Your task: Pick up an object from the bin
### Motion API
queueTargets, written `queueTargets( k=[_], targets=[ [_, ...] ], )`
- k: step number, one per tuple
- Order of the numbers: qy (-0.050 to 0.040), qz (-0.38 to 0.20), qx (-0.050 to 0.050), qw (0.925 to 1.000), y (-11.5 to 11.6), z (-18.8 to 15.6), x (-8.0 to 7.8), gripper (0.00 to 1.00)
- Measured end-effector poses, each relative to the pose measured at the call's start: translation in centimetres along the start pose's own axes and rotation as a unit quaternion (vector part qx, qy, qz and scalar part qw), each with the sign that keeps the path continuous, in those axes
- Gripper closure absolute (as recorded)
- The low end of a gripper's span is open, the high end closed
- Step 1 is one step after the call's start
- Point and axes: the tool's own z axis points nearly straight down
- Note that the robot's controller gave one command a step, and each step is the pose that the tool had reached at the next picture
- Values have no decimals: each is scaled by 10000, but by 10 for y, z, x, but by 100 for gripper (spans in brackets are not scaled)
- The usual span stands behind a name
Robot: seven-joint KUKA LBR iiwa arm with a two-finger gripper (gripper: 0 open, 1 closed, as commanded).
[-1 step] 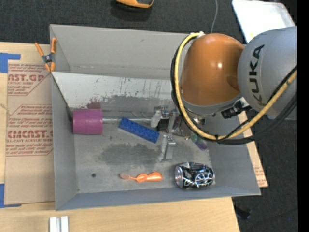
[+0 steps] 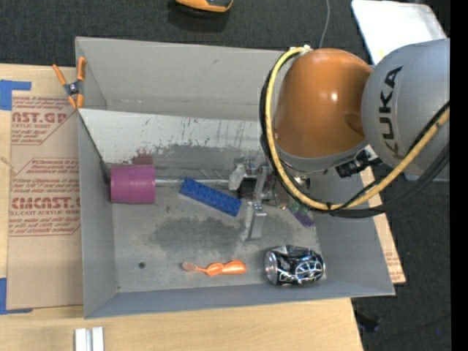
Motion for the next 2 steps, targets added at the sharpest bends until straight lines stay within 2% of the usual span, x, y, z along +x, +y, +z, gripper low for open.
queueTargets(
  k=[1,2],
  targets=[
    [-22,175,-7,9998,-4,66,3,0],
    [-36,-26,-5,10000,-1,140,4,0]
  ],
)
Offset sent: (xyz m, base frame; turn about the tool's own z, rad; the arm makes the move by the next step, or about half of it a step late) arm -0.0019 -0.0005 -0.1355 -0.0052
